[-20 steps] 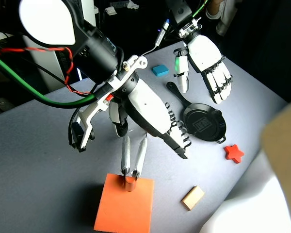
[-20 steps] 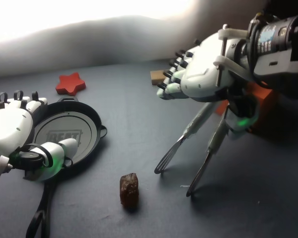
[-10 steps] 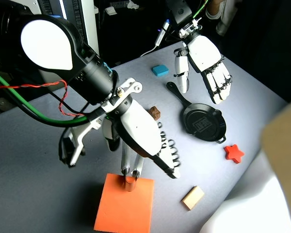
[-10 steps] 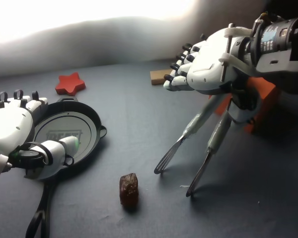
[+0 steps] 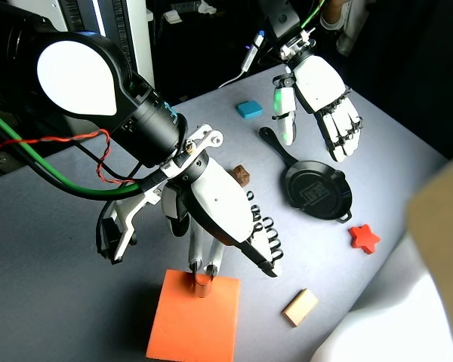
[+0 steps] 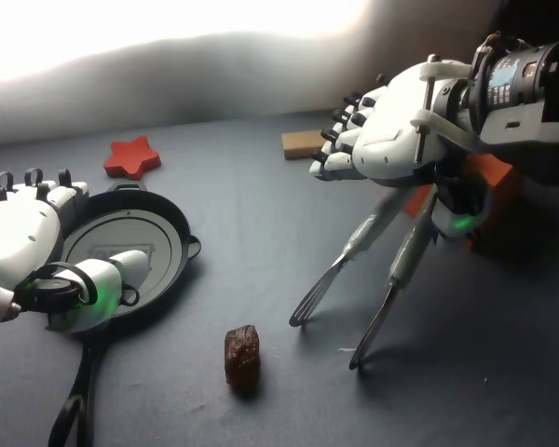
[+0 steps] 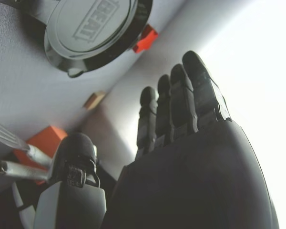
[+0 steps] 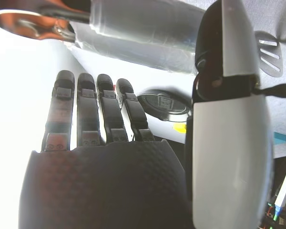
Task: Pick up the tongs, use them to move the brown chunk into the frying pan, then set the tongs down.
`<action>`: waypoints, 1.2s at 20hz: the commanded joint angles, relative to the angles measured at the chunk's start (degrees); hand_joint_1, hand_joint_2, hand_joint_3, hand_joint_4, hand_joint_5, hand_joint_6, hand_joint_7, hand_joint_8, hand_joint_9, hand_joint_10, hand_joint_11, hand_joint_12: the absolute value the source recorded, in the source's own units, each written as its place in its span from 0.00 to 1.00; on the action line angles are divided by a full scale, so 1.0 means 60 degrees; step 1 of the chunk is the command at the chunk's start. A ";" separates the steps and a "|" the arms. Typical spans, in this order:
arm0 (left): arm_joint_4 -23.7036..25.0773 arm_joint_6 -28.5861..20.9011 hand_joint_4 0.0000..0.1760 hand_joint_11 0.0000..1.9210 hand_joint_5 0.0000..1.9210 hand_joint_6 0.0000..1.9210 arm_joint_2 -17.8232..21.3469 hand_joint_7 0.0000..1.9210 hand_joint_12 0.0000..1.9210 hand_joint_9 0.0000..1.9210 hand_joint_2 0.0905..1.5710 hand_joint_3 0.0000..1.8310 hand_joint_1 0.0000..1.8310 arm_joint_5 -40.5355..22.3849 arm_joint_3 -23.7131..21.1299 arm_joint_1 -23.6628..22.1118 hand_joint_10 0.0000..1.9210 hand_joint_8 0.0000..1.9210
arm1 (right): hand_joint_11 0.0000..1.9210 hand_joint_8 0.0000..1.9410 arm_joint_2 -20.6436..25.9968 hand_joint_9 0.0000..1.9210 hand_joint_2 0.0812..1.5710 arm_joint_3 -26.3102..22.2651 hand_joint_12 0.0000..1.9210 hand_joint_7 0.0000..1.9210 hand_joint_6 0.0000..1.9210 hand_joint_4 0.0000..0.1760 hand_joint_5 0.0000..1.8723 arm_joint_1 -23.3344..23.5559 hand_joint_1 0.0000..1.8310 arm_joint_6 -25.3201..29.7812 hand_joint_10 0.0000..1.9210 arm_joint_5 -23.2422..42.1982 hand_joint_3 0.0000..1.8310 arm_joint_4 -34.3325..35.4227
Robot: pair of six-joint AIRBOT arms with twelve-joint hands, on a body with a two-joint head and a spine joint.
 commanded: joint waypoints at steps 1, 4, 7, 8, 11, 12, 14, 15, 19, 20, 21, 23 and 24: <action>0.0691 -0.0042 0.12 0.00 0.10 0.00 0.0046 0.09 0.29 0.09 0.81 0.00 0.06 -0.0721 0.0013 -0.0041 0.00 0.00 | 0.00 0.00 0.0060 0.00 0.53 -0.0062 0.00 0.00 0.00 0.00 0.00 0.0087 0.59 -0.0091 0.00 0.0602 0.00 -0.0246; 0.0660 -0.0042 0.08 0.00 0.11 0.00 0.0046 0.09 0.27 0.09 0.81 0.00 0.11 -0.0722 -0.0019 -0.0038 0.00 0.00 | 0.00 0.00 0.0070 0.00 0.55 -0.0183 0.00 0.00 0.00 0.00 0.00 0.0139 0.57 -0.0162 0.00 0.0490 0.01 -0.0253; 0.0657 -0.0046 0.06 0.00 0.12 0.00 0.0021 0.11 0.32 0.11 0.80 0.00 0.17 -0.0724 -0.0014 -0.0038 0.00 0.00 | 0.00 0.00 0.0131 0.00 0.56 -0.0236 0.00 0.00 0.00 0.00 0.00 0.0056 0.54 0.0031 0.00 0.0458 0.01 -0.0524; 0.0657 -0.0085 0.02 0.00 0.12 0.00 0.0029 0.10 0.30 0.10 0.80 0.00 0.15 -0.0725 -0.0019 -0.0012 0.00 0.00 | 0.00 0.00 0.0131 0.00 0.56 -0.0236 0.00 0.00 0.00 0.00 0.00 0.0045 0.53 -0.0014 0.00 0.0607 0.01 -0.0554; 0.0657 -0.0138 0.03 0.00 0.09 0.00 0.0019 0.07 0.28 0.08 0.82 0.00 0.06 -0.0740 -0.0032 -0.0015 0.00 0.00 | 0.00 0.00 0.0039 0.00 0.57 -0.0239 0.00 0.00 0.00 0.00 0.00 0.0043 0.53 0.0207 0.00 0.0839 0.01 -0.1173; 0.0657 -0.0134 0.08 0.00 0.08 0.00 0.0018 0.07 0.29 0.08 0.81 0.00 0.05 -0.0740 -0.0033 -0.0025 0.00 0.00 | 0.00 0.00 0.0030 0.00 0.57 -0.0231 0.00 0.00 0.00 0.00 0.00 0.0054 0.53 0.0242 0.00 0.0834 0.01 -0.1175; 0.0657 -0.0118 0.07 0.00 0.10 0.01 0.0023 0.09 0.34 0.09 0.81 0.00 0.10 -0.0740 -0.0032 -0.0011 0.00 0.00 | 0.00 0.00 -0.0031 0.00 0.57 -0.0165 0.00 0.00 0.00 0.00 0.00 -0.0013 0.52 0.0269 0.00 0.0797 0.01 -0.1176; 0.0657 -0.0118 0.06 0.00 0.10 0.00 0.0023 0.08 0.31 0.09 0.82 0.00 0.10 -0.0741 -0.0029 0.0002 0.00 0.00 | 0.00 0.00 -0.0088 0.00 0.56 -0.0109 0.00 0.00 0.00 0.00 0.00 -0.0072 0.55 0.0271 0.00 0.0702 0.01 -0.1174; 0.0659 -0.0118 0.17 0.00 0.07 0.00 0.0024 0.07 0.33 0.07 0.83 0.00 0.07 -0.0741 -0.0028 0.0000 0.00 0.00 | 0.00 0.00 -0.0175 0.00 0.54 -0.0001 0.00 0.00 0.00 0.00 0.00 -0.0279 0.59 0.0408 0.00 0.0718 0.00 -0.1171; 0.0659 -0.0118 0.19 0.00 0.06 0.00 0.0024 0.06 0.32 0.06 0.83 0.00 0.06 -0.0741 -0.0029 -0.0003 0.00 0.00 | 0.00 0.00 -0.0211 0.00 0.55 0.0053 0.00 0.00 0.00 0.00 0.00 -0.0305 0.59 0.0495 0.00 0.0717 0.00 -0.1169; 0.0659 -0.0114 0.21 0.00 0.06 0.00 0.0024 0.06 0.33 0.06 0.83 0.00 0.07 -0.0741 -0.0034 -0.0004 0.00 0.00 | 0.00 0.00 -0.0294 0.00 0.55 0.0163 0.00 0.00 0.00 0.00 0.00 -0.0336 0.58 0.0603 0.00 0.0719 0.00 -0.1168; 0.0660 -0.0089 0.20 0.00 0.07 0.00 0.0023 0.07 0.36 0.08 0.82 0.00 0.09 -0.0741 -0.0044 0.0000 0.00 0.00 | 0.00 0.00 -0.0439 0.00 0.55 0.0335 0.00 0.00 0.00 0.00 0.00 -0.0414 0.58 0.0640 0.00 0.0739 0.00 -0.1165; 0.0660 -0.0084 0.21 0.00 0.06 0.00 0.0022 0.06 0.34 0.07 0.83 0.00 0.06 -0.0740 -0.0051 0.0000 0.00 0.00 | 0.00 0.00 -0.0470 0.00 0.55 0.0364 0.00 0.00 0.00 0.00 0.00 -0.0439 0.58 0.0614 0.00 0.0792 0.00 -0.1164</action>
